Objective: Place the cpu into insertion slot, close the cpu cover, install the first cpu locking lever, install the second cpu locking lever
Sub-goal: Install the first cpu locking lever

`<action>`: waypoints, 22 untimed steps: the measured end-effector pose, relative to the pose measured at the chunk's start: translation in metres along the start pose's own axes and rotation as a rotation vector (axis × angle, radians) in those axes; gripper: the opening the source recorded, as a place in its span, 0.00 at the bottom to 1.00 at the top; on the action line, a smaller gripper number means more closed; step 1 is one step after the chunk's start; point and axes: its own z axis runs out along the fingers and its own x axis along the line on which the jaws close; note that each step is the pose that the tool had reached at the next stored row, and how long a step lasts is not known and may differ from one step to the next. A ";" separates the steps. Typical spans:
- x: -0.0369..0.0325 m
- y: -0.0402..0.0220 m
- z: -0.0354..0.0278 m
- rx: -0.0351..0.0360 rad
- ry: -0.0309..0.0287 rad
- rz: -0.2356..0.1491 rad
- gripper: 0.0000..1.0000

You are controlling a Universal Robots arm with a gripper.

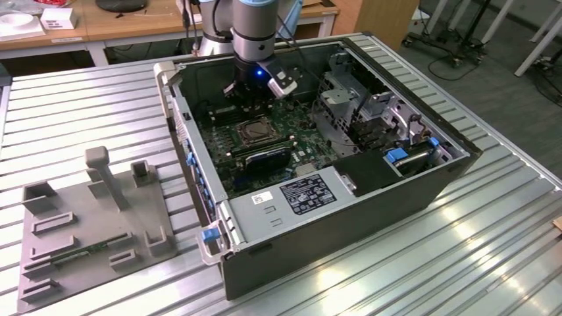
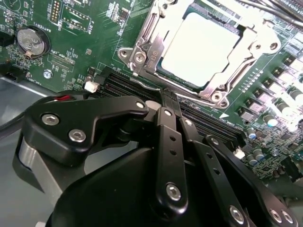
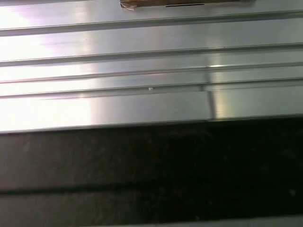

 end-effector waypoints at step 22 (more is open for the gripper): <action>-0.0019 0.0024 -0.0011 0.0023 -0.0067 0.058 0.11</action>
